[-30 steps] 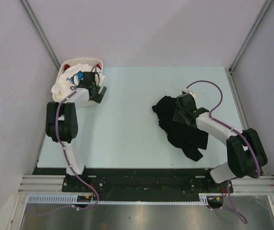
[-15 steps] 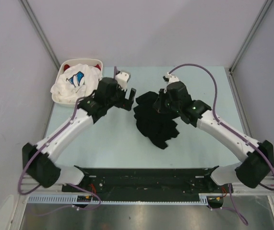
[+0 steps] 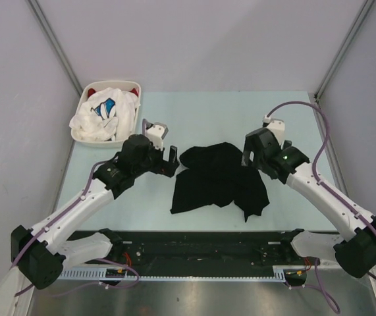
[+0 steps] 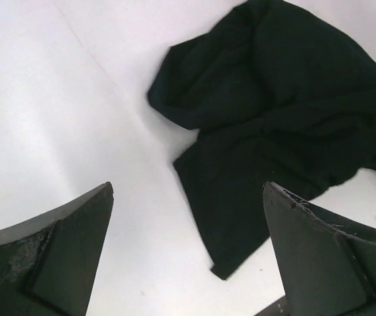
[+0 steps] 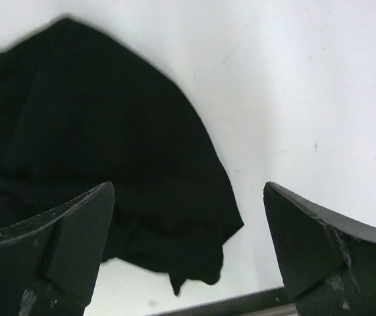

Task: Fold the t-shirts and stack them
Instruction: Move the tshirt to the center of the board, then flatten the tshirt out

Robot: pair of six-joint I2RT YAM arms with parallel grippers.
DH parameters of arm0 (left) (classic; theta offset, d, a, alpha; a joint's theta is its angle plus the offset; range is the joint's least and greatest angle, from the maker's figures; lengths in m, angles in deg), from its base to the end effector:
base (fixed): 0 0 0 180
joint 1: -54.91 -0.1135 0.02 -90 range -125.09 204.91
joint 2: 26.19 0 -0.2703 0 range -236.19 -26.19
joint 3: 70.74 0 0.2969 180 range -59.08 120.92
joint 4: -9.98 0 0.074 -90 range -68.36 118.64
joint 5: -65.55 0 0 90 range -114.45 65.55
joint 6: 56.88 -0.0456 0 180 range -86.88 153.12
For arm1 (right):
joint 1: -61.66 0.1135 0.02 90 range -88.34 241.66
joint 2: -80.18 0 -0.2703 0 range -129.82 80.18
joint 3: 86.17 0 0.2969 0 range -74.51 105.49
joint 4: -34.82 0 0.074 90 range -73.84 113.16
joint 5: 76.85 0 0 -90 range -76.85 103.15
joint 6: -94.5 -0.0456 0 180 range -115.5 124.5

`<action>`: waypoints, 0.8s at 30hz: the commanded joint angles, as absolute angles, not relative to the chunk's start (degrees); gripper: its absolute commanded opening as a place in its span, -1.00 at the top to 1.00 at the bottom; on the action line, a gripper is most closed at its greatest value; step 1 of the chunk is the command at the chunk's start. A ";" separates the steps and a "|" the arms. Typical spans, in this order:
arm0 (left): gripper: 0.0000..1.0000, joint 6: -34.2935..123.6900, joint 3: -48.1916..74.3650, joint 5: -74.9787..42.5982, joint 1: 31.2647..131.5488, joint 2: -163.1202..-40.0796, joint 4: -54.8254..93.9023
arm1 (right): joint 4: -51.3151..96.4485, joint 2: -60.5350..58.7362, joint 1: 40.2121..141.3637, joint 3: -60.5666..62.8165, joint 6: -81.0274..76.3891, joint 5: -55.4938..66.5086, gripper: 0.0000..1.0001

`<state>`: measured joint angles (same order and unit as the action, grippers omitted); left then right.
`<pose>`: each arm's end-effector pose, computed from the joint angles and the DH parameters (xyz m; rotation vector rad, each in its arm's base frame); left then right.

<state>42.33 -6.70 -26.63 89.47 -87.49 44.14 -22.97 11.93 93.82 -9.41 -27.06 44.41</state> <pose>0.2388 -0.1624 0.3025 0.4486 2.0991 -0.4109 0.2557 0.1328 0.3229 0.2233 2.2664 -0.0945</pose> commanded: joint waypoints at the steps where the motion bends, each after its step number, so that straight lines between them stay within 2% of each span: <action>1: -0.99 46.82 -9.86 -24.28 93.13 -85.26 39.75 | -20.91 16.98 100.06 -9.56 -25.77 48.67 -1.00; 4: -0.99 49.11 -11.88 -23.05 94.89 -88.23 37.91 | -16.32 17.00 100.16 -8.60 -21.72 40.94 -0.99; 8: -1.00 54.21 -11.62 -24.28 96.04 -96.58 36.94 | -14.29 8.93 101.38 -6.22 -19.06 33.03 -0.99; 16: -1.00 57.20 -8.46 -30.34 96.04 -109.07 32.63 | -6.64 -1.55 102.53 -6.13 -17.48 27.40 -0.99; 20: -0.97 61.14 -9.33 -35.95 96.13 -108.91 34.73 | -2.51 -5.77 104.71 -4.99 -15.90 21.16 -0.99; 24: -0.98 65.19 -13.72 -42.02 95.08 -100.67 35.26 | -2.33 -12.69 107.63 0.09 -11.68 19.40 -0.99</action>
<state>58.96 -11.03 -34.15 95.92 -108.89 35.64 -6.20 -7.78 104.75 -5.85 -16.19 24.11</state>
